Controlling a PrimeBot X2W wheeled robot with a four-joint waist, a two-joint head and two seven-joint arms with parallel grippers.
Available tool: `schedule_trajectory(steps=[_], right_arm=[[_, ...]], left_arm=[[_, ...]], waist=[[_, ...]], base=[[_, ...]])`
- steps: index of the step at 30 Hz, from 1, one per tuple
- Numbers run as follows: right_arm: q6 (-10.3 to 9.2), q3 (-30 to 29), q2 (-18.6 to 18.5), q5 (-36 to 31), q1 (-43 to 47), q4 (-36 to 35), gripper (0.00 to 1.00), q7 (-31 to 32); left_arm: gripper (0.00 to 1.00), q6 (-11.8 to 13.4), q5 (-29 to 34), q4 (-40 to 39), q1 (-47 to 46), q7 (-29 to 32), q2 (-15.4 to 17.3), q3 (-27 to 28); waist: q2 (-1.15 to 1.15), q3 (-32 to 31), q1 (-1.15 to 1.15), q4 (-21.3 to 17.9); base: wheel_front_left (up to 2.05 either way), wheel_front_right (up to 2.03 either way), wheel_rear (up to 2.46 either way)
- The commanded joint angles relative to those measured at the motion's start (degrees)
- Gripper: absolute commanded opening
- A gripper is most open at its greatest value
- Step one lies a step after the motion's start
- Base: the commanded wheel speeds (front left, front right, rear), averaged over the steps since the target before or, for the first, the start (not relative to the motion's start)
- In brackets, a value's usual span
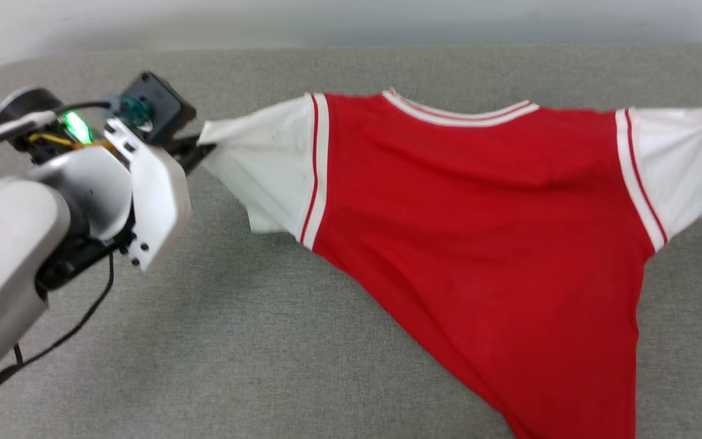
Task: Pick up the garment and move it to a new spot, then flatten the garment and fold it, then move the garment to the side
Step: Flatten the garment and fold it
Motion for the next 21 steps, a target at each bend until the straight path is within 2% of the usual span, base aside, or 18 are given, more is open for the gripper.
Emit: schedule_trajectory(steps=[1, 9, 14, 21], right_arm=[[-0.02, -0.5, -0.2, -0.2, -1.2, -0.3, 0.0, -0.7], [-0.03, -5.0, 2.0, -5.0, -9.6, -2.2, 0.0, -5.2], [-0.03, -5.4, 5.5, -9.7, -18.1, -0.8, 0.0, -4.5], [-0.03, -6.6, 11.8, -16.0, -33.3, 5.1, 0.0, -5.5]], left_arm=[[0.0, 0.4, 0.4, -0.4, -1.1, -0.6, 0.3, 0.6], [0.0, 1.4, 1.5, -1.2, -9.0, -1.8, -0.6, 4.9], [0.0, 1.2, 2.9, 1.2, -16.8, -2.5, -2.8, 7.4], [0.0, 0.6, 6.3, 7.9, -30.4, -4.8, -6.4, 10.2]], waist=[[0.0, -1.0, 0.0, -0.3], [0.0, -0.5, 0.0, -0.8], [0.0, 2.9, 0.0, -1.0], [0.0, 9.3, 0.0, -0.9]], base=[[0.0, 0.0, 0.0], [0.0, 0.0, 0.0], [0.0, 0.0, 0.0], [0.0, 0.0, 0.0]])
